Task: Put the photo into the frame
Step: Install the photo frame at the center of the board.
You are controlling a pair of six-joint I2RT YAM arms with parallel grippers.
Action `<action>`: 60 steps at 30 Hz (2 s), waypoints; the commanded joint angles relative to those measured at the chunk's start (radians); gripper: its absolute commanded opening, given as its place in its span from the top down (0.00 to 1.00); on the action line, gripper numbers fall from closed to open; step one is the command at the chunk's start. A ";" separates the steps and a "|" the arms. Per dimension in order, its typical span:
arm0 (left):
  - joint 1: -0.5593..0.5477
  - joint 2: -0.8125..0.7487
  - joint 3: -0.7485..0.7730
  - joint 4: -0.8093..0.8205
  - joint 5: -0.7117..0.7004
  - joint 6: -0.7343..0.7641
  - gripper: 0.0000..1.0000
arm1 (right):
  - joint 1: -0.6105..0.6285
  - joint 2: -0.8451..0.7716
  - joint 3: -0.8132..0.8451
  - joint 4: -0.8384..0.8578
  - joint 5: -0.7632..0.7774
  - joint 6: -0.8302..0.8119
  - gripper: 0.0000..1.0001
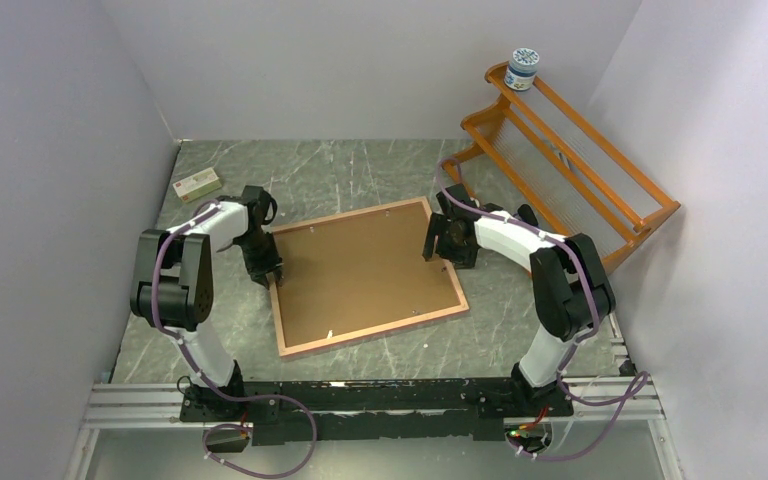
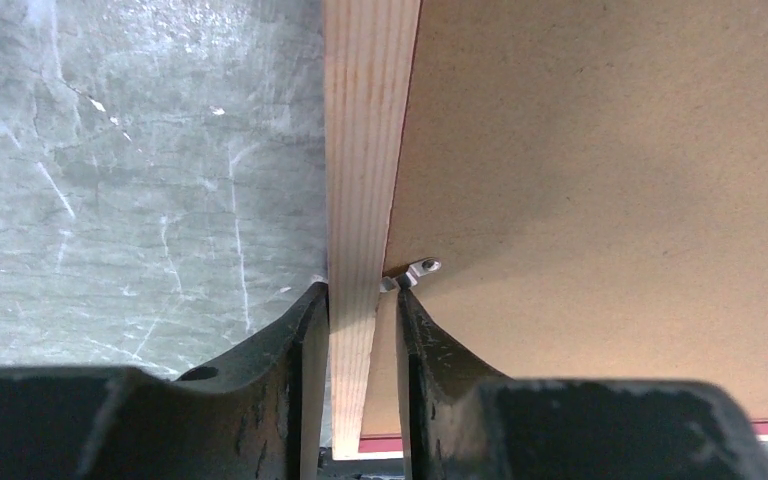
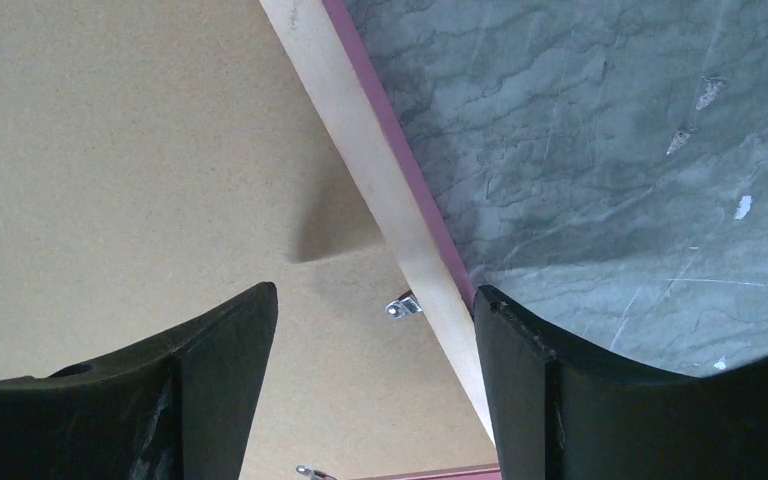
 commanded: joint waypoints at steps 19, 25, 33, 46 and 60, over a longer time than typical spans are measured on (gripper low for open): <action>-0.007 0.023 0.043 0.102 -0.042 0.014 0.39 | -0.002 -0.036 0.016 0.022 -0.009 0.000 0.25; -0.007 0.073 0.065 0.091 -0.050 0.019 0.43 | -0.003 -0.031 0.003 0.032 -0.017 0.005 0.25; -0.007 0.104 0.070 0.083 -0.050 0.036 0.69 | -0.003 -0.027 -0.008 0.037 -0.016 0.005 0.25; -0.007 0.087 0.079 0.070 -0.042 0.076 0.97 | -0.002 -0.011 0.020 0.027 -0.014 -0.004 0.25; 0.005 -0.024 0.157 0.051 -0.110 0.033 0.36 | -0.019 -0.087 0.096 -0.045 0.020 0.012 0.23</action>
